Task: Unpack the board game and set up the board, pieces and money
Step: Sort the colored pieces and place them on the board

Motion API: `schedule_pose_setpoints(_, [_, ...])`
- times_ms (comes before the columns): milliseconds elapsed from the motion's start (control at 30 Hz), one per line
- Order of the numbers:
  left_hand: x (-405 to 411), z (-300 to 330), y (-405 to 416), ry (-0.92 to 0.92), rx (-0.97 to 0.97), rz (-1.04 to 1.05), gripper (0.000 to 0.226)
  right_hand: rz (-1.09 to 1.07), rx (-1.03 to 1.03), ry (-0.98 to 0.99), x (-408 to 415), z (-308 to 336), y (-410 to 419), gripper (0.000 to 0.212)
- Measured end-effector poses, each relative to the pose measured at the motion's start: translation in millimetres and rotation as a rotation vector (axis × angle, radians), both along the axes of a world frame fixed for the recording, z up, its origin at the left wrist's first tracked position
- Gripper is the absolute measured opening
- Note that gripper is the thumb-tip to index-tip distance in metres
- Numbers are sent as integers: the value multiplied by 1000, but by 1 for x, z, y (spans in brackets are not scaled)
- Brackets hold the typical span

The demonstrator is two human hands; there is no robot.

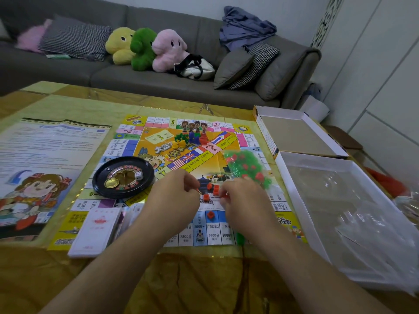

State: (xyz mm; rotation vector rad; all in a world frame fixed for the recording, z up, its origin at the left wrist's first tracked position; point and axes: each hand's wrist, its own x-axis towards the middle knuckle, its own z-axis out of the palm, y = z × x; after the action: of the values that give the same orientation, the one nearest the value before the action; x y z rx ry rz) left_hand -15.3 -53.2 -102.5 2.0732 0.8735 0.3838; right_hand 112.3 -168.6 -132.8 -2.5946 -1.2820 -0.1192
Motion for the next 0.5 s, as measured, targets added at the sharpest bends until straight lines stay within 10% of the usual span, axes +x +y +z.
schedule_pose_setpoints(500, [-13, 17, 3, -110, -462, -148, 12, 217, 359, 349, -21, 32, -19, 11])
